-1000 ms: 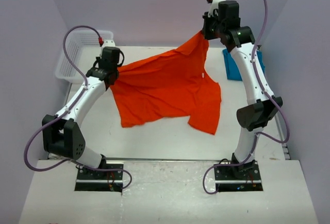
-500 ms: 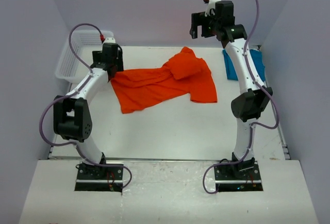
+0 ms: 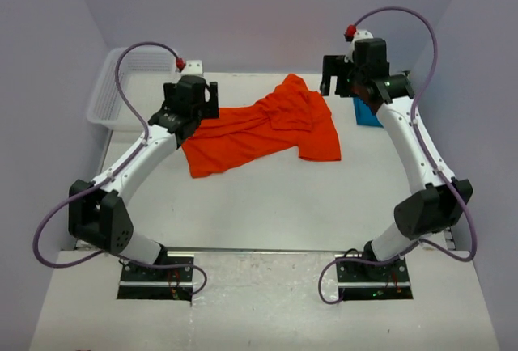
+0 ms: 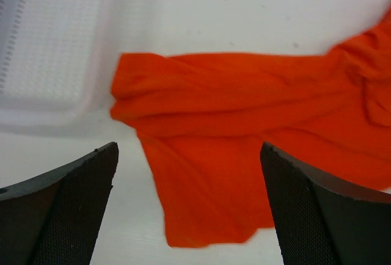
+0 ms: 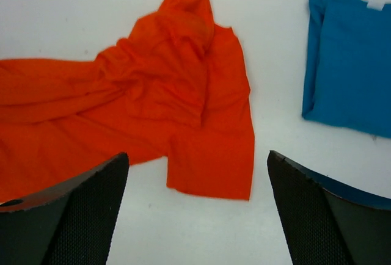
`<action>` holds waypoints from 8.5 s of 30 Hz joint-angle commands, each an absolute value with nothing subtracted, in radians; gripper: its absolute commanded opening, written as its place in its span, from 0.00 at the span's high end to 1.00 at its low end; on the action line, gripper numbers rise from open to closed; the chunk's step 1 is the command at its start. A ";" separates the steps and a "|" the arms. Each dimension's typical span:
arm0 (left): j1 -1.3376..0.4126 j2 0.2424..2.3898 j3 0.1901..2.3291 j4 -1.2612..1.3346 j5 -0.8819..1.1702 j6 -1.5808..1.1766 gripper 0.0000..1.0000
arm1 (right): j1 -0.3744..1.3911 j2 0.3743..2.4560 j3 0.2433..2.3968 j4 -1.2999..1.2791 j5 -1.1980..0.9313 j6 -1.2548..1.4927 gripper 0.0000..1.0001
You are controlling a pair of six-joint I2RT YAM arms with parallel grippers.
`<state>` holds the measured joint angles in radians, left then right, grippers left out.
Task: Fold and stack the t-shirts
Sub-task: Flatten out the tshirt
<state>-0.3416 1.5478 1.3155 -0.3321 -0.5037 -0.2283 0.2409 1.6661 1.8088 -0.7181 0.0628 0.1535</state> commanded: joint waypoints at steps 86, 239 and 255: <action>-0.396 0.888 1.046 -0.497 -0.005 -0.416 0.01 | 0.058 2.105 1.649 -1.036 -0.109 0.525 0.53; -0.230 1.469 0.835 -0.295 -0.232 -0.581 0.27 | 0.393 1.684 1.174 -0.716 -0.087 0.658 1.00; -0.192 1.516 0.772 -0.233 -0.161 -0.571 0.35 | 0.391 1.687 1.181 -0.721 -0.092 0.666 1.00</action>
<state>-0.2028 1.5078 0.7811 -0.2798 -0.1818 -0.5858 0.3870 1.7260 1.1748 -0.7235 -0.0742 0.6697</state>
